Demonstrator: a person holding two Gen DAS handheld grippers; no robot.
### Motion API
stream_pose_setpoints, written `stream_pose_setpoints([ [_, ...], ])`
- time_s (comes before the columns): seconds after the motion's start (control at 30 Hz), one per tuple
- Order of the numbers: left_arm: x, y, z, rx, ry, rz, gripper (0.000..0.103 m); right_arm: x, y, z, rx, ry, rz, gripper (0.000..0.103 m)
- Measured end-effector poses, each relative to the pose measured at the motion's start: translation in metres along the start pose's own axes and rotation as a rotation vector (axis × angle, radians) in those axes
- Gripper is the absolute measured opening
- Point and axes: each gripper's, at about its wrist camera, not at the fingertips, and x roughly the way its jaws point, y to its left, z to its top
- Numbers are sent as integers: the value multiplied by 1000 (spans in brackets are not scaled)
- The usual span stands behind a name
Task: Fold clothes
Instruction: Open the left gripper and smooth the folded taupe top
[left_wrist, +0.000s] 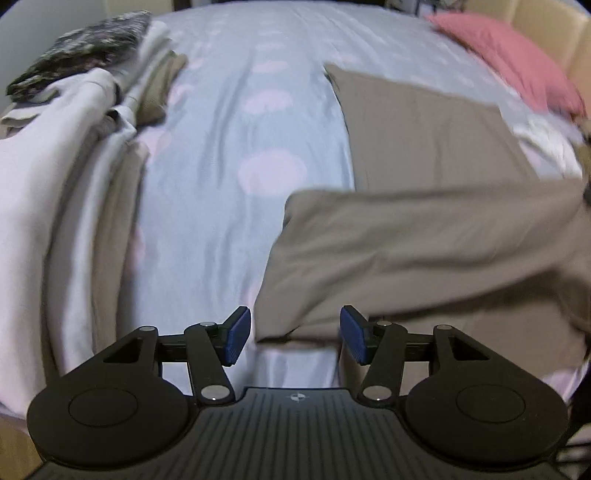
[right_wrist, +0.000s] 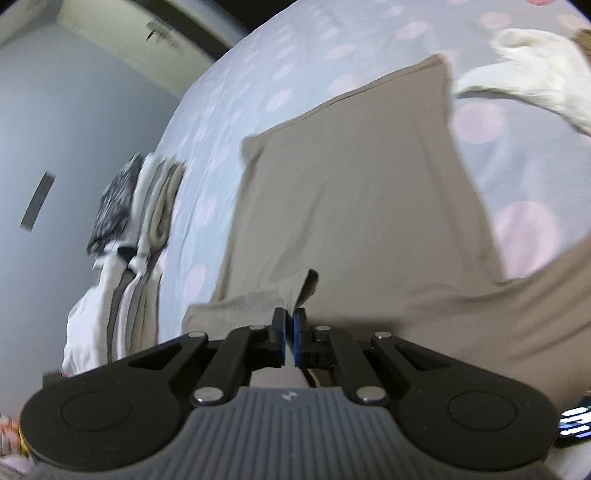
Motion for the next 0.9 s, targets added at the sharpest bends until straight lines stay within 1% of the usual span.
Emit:
stream_pose_setpoints([
  [0.1,10,-9,-8,65,51,26,52,-16,-24,2,58,-44,-38,5],
  [0.2,15,-11,-12,86,56,41,52,-26,-46,3,113,-74,-78,5],
  [0.23,15,-12,-12,86,50,30,52,-27,-51,3,129,-77,-89,5],
  [0.33,9,-17,-11,82,12,-59,52,-26,-61,-1,155,-66,-102,5],
  [0.4,2,-26,-11,117,-15,-98,52,-26,-62,-3,156,-61,-103,5],
  [0.47,-3,-36,-12,173,-36,-114,52,-27,-62,-3,150,-62,-102,5],
  [0.57,-2,-49,-13,230,-69,-91,48,-26,-61,-2,149,-63,-102,5],
  [0.6,2,-50,-12,230,-61,-87,38,-25,-62,-1,150,-63,-106,5],
  [0.63,5,-51,-11,230,-53,-83,20,-25,-62,-1,151,-64,-111,5],
  [0.67,8,-52,-9,229,-45,-79,14,-26,-64,-1,155,-68,-118,5],
  [0.7,9,-52,-9,224,-39,-74,5,-28,-65,-1,159,-73,-126,5],
  [0.73,7,-49,-9,214,-35,-68,1,-31,-67,-1,167,-80,-135,5],
  [0.77,5,-45,-9,203,-29,-55,0,-33,-69,-2,174,-86,-145,5],
  [0.9,0,-25,-10,141,14,24,0,-37,-79,-4,198,-89,-209,4],
])
